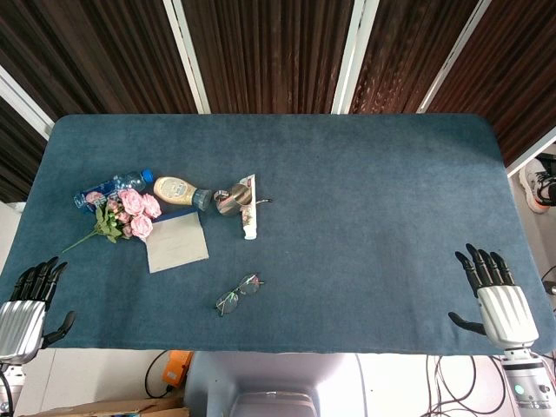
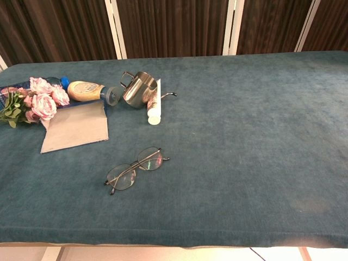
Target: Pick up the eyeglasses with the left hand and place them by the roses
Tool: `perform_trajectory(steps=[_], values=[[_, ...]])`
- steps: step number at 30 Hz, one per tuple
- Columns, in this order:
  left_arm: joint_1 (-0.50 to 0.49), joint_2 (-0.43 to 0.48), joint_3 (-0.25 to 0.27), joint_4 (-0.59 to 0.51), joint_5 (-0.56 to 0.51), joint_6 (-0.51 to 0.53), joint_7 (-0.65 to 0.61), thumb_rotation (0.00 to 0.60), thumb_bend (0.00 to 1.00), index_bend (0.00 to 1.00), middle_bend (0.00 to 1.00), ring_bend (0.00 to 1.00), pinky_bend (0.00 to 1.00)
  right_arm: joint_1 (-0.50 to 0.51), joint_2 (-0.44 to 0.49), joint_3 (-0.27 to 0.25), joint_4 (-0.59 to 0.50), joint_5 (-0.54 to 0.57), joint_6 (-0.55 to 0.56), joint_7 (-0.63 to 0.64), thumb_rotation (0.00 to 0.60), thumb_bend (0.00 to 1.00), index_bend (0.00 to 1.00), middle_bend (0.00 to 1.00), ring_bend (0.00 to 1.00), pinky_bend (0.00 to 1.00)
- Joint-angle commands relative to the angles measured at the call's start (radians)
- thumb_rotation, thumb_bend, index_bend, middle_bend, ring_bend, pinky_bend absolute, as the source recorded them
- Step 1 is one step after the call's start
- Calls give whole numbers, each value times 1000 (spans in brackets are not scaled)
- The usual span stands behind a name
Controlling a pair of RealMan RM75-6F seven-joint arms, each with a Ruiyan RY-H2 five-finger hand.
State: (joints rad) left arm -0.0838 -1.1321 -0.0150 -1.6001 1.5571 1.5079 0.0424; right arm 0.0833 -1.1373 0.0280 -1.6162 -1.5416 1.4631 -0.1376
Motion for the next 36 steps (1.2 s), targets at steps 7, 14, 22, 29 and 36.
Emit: perform_trajectory(steps=[7, 14, 22, 29, 36], values=[[-24, -27, 26, 2, 63, -25, -39, 600, 338, 0, 0, 0, 100, 1, -1, -2, -3, 0, -4, -5, 600, 151, 0, 0, 0, 0], [-73, -147, 52, 76, 192, -20, -139, 600, 338, 0, 0, 0, 127, -3, 5, 4, -5, 7, 4, 10, 600, 151, 0, 0, 0, 0], [-152, -226, 47, -10, 172, -143, -155, 600, 340, 0, 0, 0, 123, -3, 16, 10, -10, 21, -1, 35, 600, 152, 0, 0, 0, 0], [-212, -272, 23, -102, 100, -271, -25, 600, 337, 0, 0, 0, 123, -3, 23, 19, -10, 37, -4, 52, 600, 151, 0, 0, 0, 0], [-253, -385, -17, -77, 21, -326, 64, 600, 336, 0, 0, 0, 121, -6, 36, 38, -14, 67, 1, 83, 600, 151, 0, 0, 0, 0]])
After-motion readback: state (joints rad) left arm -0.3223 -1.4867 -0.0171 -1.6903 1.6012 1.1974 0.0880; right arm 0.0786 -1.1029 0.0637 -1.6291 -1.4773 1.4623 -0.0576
